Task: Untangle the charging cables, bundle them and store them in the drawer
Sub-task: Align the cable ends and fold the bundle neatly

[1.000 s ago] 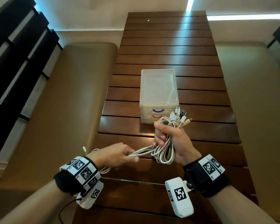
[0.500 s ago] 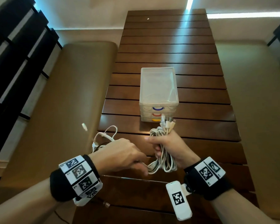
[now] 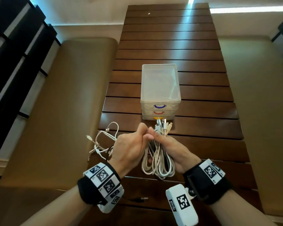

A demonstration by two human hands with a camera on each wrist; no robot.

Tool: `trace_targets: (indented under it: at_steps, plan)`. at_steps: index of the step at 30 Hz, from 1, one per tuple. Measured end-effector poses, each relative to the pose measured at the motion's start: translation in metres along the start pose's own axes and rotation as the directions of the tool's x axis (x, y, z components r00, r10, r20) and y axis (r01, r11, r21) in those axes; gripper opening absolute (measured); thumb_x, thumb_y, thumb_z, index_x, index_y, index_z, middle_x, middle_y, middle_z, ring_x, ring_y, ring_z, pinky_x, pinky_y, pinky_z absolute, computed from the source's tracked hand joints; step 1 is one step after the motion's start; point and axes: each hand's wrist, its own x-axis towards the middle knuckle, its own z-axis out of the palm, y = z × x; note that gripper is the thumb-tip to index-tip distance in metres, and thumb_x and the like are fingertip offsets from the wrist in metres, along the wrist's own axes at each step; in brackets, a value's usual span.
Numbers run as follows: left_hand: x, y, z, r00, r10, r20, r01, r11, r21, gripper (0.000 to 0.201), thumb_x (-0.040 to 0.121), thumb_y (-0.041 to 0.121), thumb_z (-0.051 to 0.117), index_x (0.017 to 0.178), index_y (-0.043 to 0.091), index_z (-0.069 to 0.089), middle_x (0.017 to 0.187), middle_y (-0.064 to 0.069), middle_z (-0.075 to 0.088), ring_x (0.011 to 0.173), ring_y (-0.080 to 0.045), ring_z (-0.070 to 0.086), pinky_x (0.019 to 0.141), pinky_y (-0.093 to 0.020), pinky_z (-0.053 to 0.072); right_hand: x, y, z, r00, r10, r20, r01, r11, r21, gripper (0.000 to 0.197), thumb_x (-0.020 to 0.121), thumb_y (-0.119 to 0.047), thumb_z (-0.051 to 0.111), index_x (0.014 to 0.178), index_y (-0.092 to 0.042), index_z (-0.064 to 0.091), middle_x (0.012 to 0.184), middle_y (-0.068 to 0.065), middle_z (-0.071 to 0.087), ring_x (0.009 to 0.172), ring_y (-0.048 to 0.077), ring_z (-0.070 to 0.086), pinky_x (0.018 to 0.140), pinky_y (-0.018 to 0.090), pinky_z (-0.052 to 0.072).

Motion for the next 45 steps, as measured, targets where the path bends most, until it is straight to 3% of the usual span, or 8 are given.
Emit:
trace_targets:
  at_steps: [3,8,11,17,25,32,41,45]
  plan:
    - [0.003,0.005,0.005,0.995,-0.099,-0.030,0.100,0.995,0.016,0.049,0.102,0.060,0.010,0.102,0.021,0.039,0.057,0.012,0.047,0.039,-0.012,0.051,0.039,-0.016,0.026,0.006,0.006,-0.001,1.000,0.026,-0.003,-0.026,0.998,0.063,0.079,0.078,-0.052,0.079,0.133,0.000,0.057,0.112,0.024,0.063,0.099,0.033,0.064,0.093,0.043,0.053]
    - [-0.007,0.006,0.011,0.990,-0.134,-0.037,0.132,0.990,-0.038,0.047,0.103,0.057,0.014,0.120,0.024,0.043,0.094,0.001,0.061,0.053,-0.016,0.059,0.043,-0.036,0.047,0.011,0.013,0.001,1.000,0.021,-0.013,-0.019,0.991,0.131,0.076,0.088,-0.050,0.063,0.139,0.004,0.048,0.105,0.024,0.066,0.090,0.030,0.070,0.080,0.037,0.061]
    - [-0.011,0.005,0.016,0.983,-0.182,0.001,0.182,0.983,0.019,0.052,0.104,0.055,0.010,0.123,0.025,0.048,0.109,0.001,0.055,0.085,-0.014,0.059,0.070,-0.037,0.049,0.010,0.016,0.004,0.999,0.027,-0.039,-0.023,0.995,0.093,0.072,0.089,-0.050,0.062,0.136,0.003,0.052,0.121,0.031,0.063,0.106,0.037,0.067,0.091,0.041,0.057]
    - [-0.008,-0.004,0.014,0.962,-0.216,0.169,0.190,0.969,0.157,0.059,0.101,0.057,0.004,0.142,0.030,0.035,0.154,-0.005,0.034,0.152,-0.023,0.018,0.120,-0.062,0.006,0.005,0.019,0.001,1.000,0.030,-0.004,-0.029,0.988,0.152,0.064,0.094,-0.045,0.054,0.138,0.001,0.052,0.125,0.030,0.063,0.101,0.032,0.070,0.083,0.038,0.060]
    - [0.003,-0.032,-0.010,0.808,-0.112,0.578,0.063,0.993,0.105,0.096,0.078,0.084,-0.013,0.156,0.034,0.013,0.161,0.006,0.027,0.154,-0.010,0.002,0.121,-0.058,-0.009,0.007,0.021,-0.008,0.980,0.078,0.183,-0.097,0.991,0.096,0.070,0.089,-0.036,0.066,0.140,0.005,0.040,0.103,0.029,0.064,0.082,0.031,0.073,0.072,0.040,0.063]
    - [0.004,-0.038,-0.017,0.721,-0.065,0.690,0.278,0.939,-0.202,0.103,0.071,0.077,0.056,0.154,0.040,0.009,0.149,0.013,0.032,0.134,0.008,0.021,0.124,-0.043,0.005,0.006,0.020,-0.015,0.944,0.111,0.312,-0.106,0.994,-0.035,0.040,0.085,-0.017,0.077,0.115,0.000,0.057,0.098,0.023,0.061,0.081,0.027,0.073,0.069,0.036,0.062]
    - [-0.016,-0.057,-0.007,0.939,-0.091,0.332,0.202,0.927,-0.317,0.060,0.084,0.081,0.040,0.121,0.038,0.059,0.083,0.005,0.069,0.076,-0.008,0.064,0.068,-0.029,0.050,0.005,0.037,-0.007,0.912,0.150,0.383,-0.165,0.986,0.005,0.031,0.084,-0.006,0.075,0.109,-0.007,0.057,0.088,0.013,0.063,0.078,0.022,0.071,0.068,0.034,0.062]
    - [-0.016,-0.060,-0.010,0.972,-0.121,0.203,0.146,0.983,-0.112,0.059,0.094,0.070,0.036,0.115,0.024,0.066,0.101,0.009,0.066,0.091,-0.003,0.060,0.078,-0.025,0.049,0.004,0.036,-0.002,0.978,0.127,0.166,-0.113,0.989,-0.097,0.018,0.085,0.003,0.068,0.100,-0.004,0.060,0.073,0.013,0.062,0.062,0.019,0.068,0.054,0.028,0.058]
